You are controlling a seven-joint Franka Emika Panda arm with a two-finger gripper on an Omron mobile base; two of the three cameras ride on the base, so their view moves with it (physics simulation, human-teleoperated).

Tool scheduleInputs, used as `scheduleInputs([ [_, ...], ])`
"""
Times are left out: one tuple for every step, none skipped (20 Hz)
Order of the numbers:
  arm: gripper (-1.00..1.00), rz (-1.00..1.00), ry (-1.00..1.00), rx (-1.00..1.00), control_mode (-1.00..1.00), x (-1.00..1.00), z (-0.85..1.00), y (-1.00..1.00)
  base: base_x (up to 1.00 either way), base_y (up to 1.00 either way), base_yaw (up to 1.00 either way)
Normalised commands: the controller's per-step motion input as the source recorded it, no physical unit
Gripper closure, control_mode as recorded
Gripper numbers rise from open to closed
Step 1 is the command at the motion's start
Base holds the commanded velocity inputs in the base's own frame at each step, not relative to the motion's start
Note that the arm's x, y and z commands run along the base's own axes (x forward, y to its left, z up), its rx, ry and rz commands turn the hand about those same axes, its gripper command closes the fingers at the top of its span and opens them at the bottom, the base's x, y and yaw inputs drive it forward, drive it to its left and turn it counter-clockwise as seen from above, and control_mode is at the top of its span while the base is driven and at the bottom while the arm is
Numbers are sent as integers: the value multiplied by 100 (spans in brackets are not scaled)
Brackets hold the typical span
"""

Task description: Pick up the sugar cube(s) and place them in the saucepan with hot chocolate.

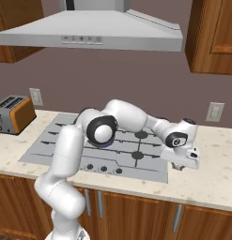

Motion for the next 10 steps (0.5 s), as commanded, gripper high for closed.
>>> scheduleInputs([
  [100, -6, 3, 0, -100, -19, -3, 0, 0, 0, 0],
  [100, -7, 3, 0, -100, -19, 0, 0, 0, 0, 0],
  [100, -7, 1, 0, -100, -14, 0, 0, 0, 0, 0],
  [100, -8, 0, 0, -100, -10, 0, 0, 0, 0, 0],
  [100, -7, 0, 0, -100, -1, 0, 0, 0, 0, 0],
  [100, -6, 0, 0, -100, -1, 0, 4, 0, 0, 0],
  [100, 0, -4, 0, -100, 0, 7, 22, 0, 0, 0],
  [100, 0, -15, -1, -100, 0, 10, 32, 0, 0, 0],
  [100, 0, -21, -4, -100, 0, 17, 39, 0, 0, 0],
  [100, 0, -24, -7, -100, 0, 26, 52, 0, 0, 0],
])
